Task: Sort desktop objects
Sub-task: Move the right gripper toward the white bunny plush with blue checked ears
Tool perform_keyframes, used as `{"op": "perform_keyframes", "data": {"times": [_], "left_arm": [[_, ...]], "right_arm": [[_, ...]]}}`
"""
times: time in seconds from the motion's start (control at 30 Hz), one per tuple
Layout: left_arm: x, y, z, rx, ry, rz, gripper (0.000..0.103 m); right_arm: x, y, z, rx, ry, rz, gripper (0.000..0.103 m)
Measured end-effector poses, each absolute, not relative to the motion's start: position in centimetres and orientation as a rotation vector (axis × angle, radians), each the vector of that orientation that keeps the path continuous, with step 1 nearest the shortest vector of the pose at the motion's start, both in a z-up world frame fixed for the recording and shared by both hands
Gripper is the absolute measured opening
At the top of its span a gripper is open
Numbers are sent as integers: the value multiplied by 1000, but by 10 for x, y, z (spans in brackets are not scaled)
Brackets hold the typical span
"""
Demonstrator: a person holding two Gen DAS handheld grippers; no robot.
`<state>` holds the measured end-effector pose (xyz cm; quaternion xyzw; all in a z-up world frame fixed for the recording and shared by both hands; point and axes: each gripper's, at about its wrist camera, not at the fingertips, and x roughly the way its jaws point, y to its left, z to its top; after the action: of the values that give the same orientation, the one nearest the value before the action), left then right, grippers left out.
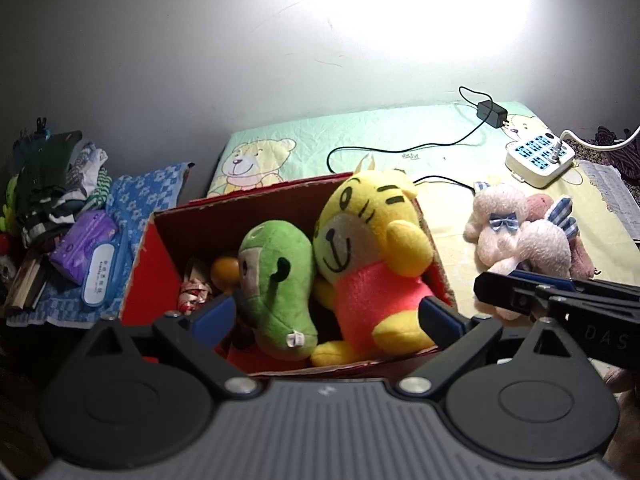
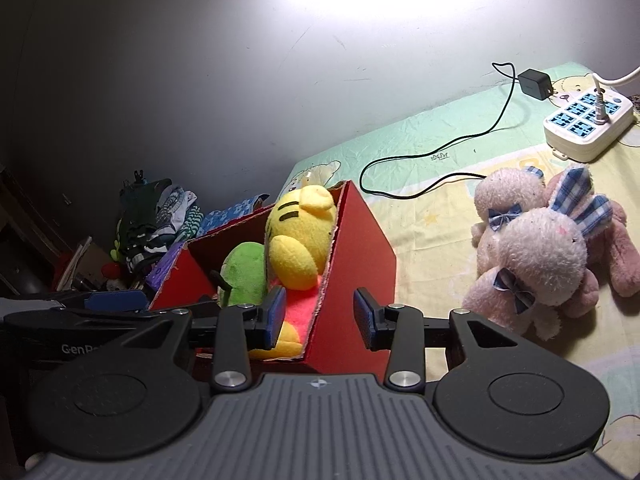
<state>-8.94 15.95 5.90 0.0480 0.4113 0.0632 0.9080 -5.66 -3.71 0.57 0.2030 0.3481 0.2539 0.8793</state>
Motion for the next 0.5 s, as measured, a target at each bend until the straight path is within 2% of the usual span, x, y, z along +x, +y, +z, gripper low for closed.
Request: {"op": "perform_keyframes", "data": {"times": [0.5], "left_arm": [[-64, 87, 48, 127, 878, 44, 99]], "right_arm": [[-48, -107, -9, 460, 758, 450, 41]]}}
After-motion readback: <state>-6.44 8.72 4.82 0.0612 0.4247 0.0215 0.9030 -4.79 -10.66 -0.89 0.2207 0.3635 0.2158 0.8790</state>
